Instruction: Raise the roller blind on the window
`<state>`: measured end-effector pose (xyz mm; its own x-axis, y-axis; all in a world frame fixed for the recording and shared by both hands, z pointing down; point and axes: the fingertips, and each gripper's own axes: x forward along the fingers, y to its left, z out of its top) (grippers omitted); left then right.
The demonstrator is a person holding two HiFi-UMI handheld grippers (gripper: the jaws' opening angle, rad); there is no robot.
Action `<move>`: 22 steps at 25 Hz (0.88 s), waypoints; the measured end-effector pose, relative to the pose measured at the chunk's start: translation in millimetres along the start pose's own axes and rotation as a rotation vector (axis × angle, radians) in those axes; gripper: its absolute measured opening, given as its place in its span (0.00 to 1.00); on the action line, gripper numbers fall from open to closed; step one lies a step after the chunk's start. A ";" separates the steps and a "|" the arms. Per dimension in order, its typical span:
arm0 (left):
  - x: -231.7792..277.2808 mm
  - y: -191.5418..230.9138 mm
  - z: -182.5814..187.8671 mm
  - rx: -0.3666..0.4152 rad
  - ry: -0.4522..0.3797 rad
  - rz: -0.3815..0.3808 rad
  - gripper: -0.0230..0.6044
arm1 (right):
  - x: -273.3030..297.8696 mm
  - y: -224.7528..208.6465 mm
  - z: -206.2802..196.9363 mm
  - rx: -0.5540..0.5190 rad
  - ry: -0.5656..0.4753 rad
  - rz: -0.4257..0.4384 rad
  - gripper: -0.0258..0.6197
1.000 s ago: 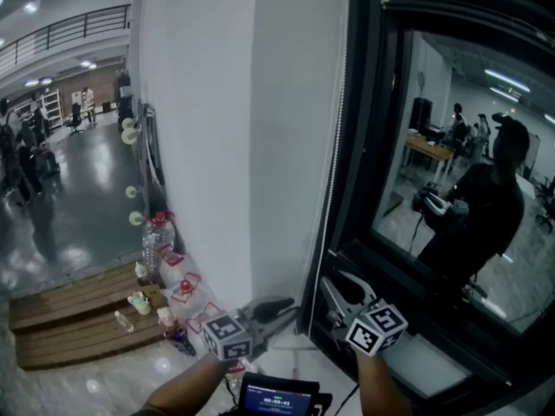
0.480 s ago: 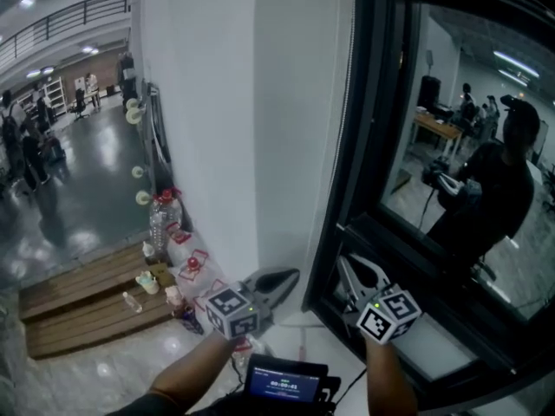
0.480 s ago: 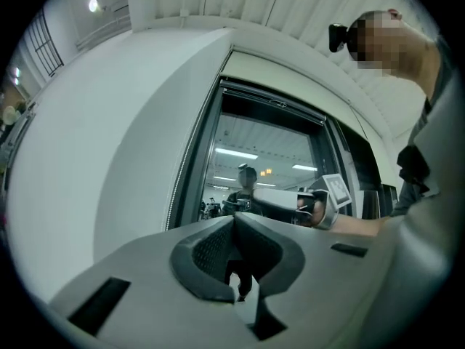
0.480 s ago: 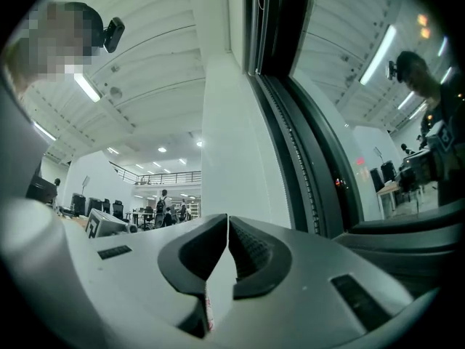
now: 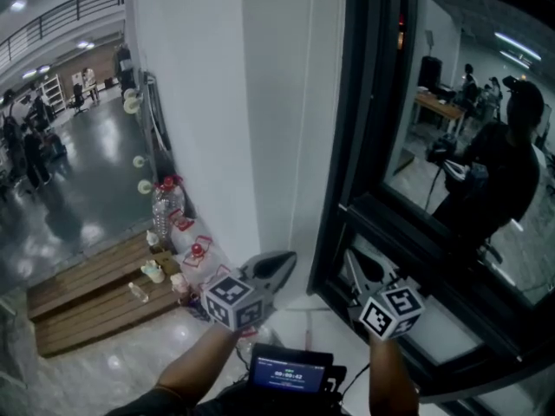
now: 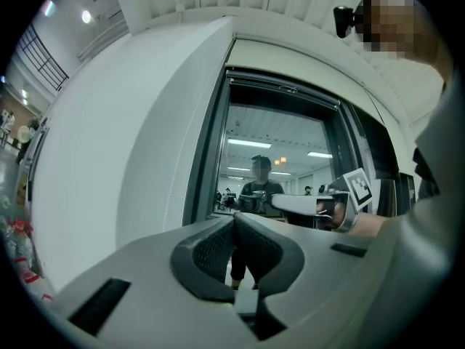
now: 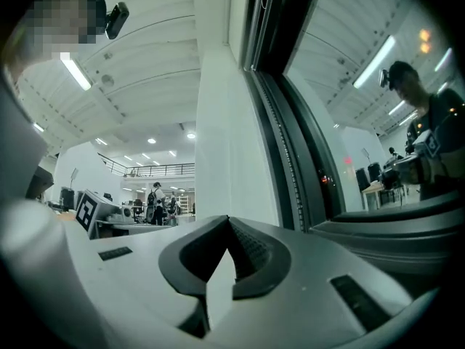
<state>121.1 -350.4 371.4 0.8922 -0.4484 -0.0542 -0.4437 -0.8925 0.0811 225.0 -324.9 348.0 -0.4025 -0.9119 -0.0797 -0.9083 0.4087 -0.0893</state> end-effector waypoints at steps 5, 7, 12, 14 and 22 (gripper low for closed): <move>-1.5 0.9 1.6 0.015 0.021 0.025 0.02 | -3.7 3.0 -0.4 0.018 -0.004 -0.006 0.07; -2.0 1.6 1.5 0.010 0.022 0.031 0.02 | -5.3 3.8 -0.3 0.024 -0.003 -0.010 0.07; -3.3 -0.8 1.1 0.007 0.036 0.025 0.02 | -7.9 4.0 -0.5 0.018 -0.010 -0.009 0.07; -2.4 -3.1 0.8 0.011 0.042 0.020 0.02 | -9.1 3.9 -0.9 0.015 -0.011 -0.009 0.07; 3.1 -10.7 6.8 0.033 0.054 0.001 0.02 | -12.2 5.2 4.4 -0.017 -0.015 -0.019 0.07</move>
